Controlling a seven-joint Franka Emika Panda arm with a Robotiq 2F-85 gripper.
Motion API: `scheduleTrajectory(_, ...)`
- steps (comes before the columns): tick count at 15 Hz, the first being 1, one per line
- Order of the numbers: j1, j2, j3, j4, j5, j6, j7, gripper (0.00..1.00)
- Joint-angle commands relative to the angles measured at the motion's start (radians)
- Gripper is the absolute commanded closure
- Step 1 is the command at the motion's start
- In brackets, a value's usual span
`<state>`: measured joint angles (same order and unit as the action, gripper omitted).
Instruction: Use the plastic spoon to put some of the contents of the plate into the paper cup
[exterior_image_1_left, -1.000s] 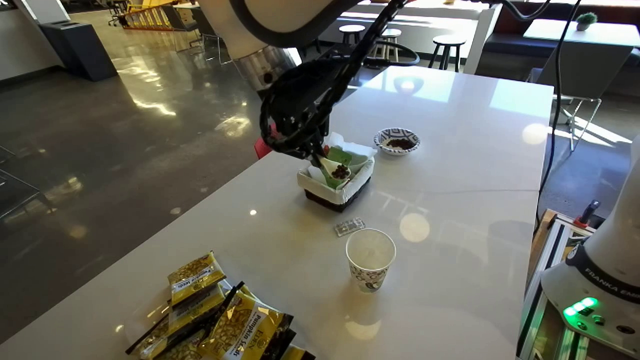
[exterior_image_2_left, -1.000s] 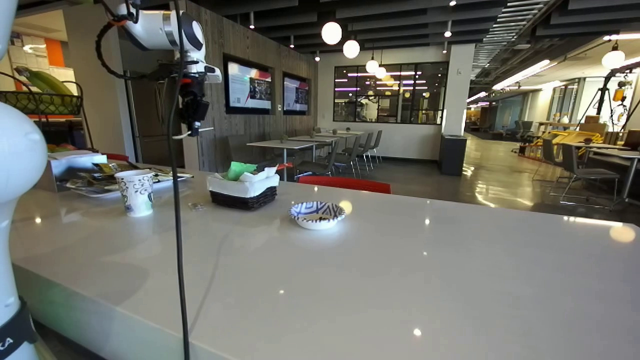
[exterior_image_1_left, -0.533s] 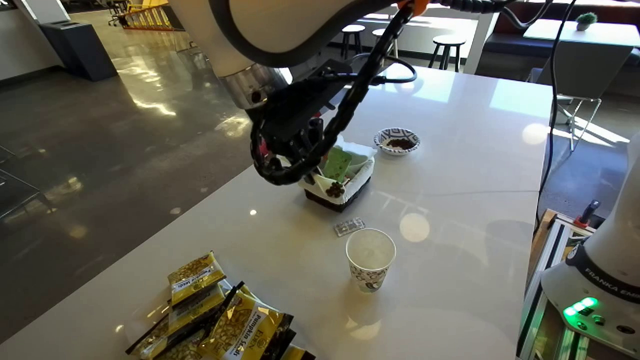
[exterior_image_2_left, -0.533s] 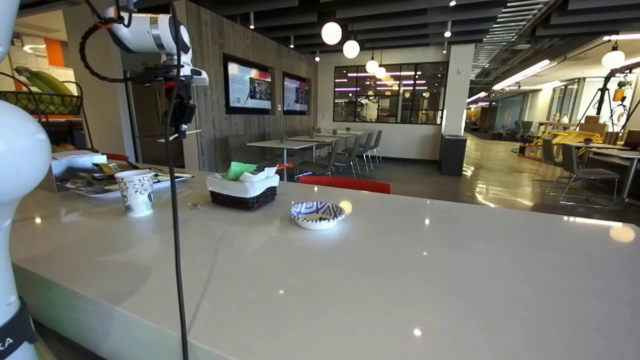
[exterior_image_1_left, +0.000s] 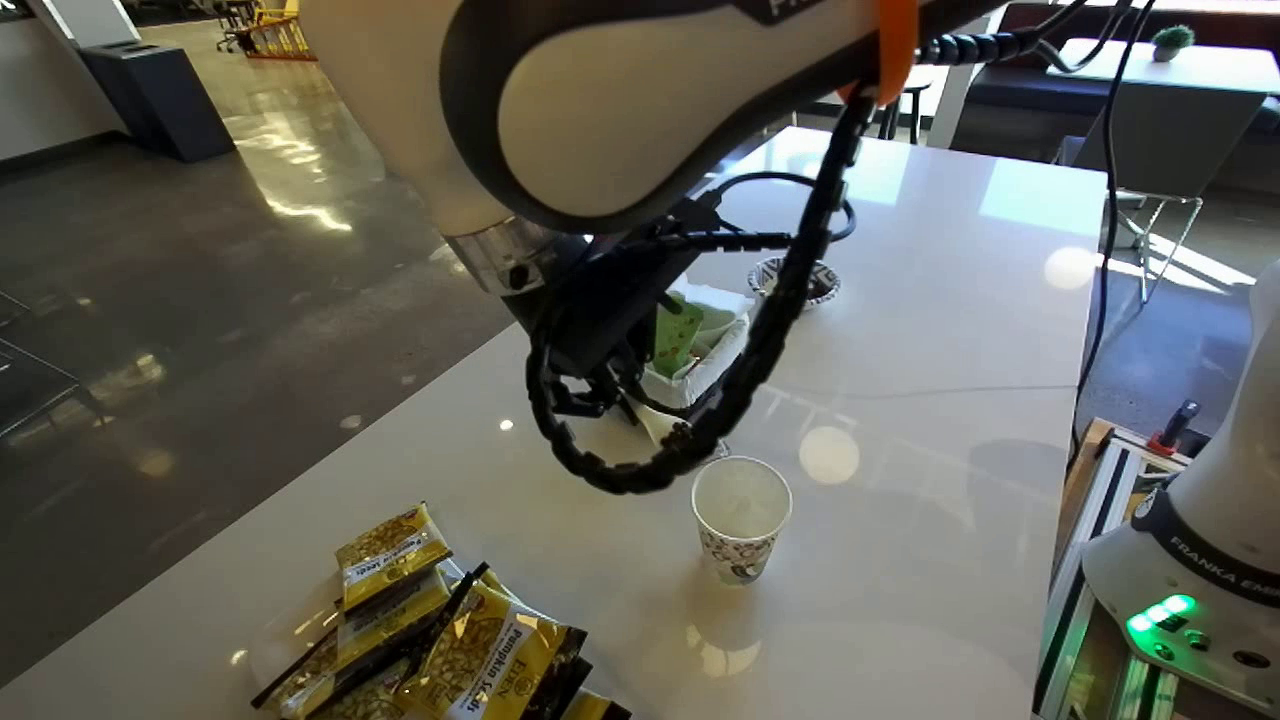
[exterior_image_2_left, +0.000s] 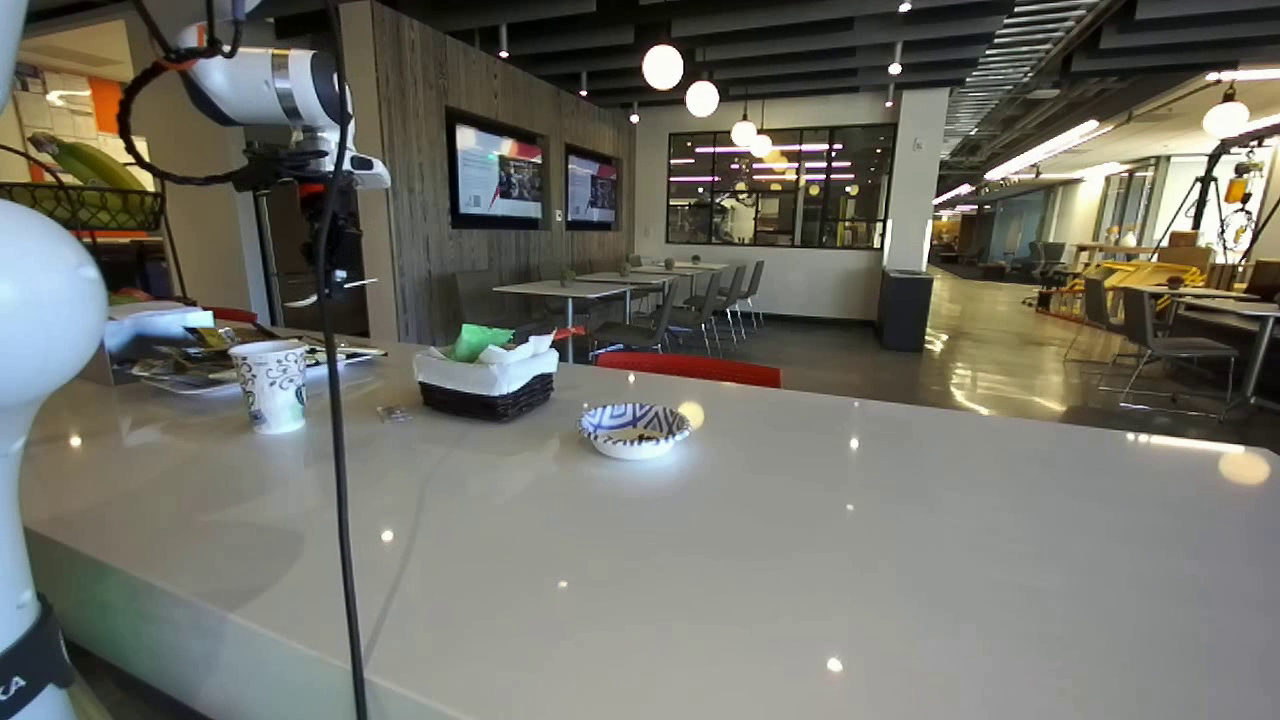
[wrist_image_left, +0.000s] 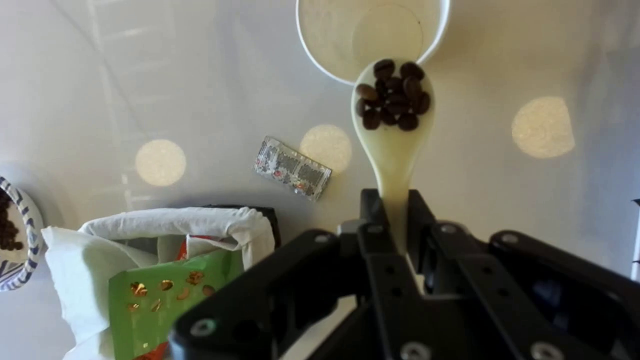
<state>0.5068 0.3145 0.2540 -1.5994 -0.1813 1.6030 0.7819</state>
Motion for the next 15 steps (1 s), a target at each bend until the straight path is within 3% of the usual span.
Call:
scheduleTrajectory(1,-0.005,-0.007,0.010,-0.021,-0.003,0.015,0.012,0.86)
scheduleTrajectory(15,-0.011,-0.045,0.015,-0.073,-0.006,0.029,0.023,0.86)
